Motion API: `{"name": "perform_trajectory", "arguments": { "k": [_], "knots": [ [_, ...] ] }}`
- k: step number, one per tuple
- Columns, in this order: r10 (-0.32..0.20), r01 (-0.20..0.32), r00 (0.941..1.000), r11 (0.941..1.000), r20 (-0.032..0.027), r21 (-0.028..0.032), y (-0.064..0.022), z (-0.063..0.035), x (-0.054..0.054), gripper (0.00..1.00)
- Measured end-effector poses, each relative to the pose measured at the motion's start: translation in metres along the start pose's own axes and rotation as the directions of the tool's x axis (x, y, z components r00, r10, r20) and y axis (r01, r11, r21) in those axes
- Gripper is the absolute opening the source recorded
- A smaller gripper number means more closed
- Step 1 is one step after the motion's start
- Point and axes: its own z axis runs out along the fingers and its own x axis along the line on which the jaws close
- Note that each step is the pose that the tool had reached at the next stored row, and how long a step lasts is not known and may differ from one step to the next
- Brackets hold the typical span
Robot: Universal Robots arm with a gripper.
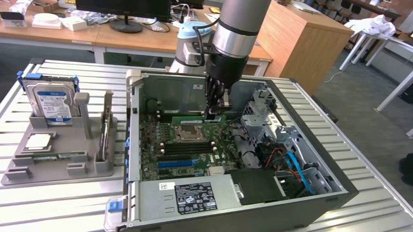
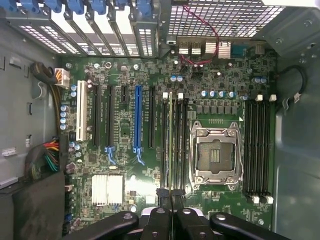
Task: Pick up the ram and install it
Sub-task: 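Insert the ram into the slot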
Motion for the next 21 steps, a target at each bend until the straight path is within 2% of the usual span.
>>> {"name": "perform_trajectory", "arguments": {
  "k": [9,10,15,16,21],
  "knots": [
    [0.0,0.0,1.0,1.0,-0.0004,-0.0003,0.0016,0.0016,0.0,0.11],
    [0.0,0.0,1.0,1.0,-0.0003,-0.0021,0.0011,0.0017,0.0,0.11],
    [0.001,-0.001,1.0,0.9997,-0.0003,-0.0228,-0.0006,0.0022,0.0001,0.11],
    [0.001,-0.001,1.0,0.9997,-0.0006,-0.0245,-0.0006,0.0021,0.0001,0.11],
    [0.001,-0.001,1.0,0.9997,0.0001,-0.0249,-0.0006,0.0037,0.0,0.11]
  ]
}}
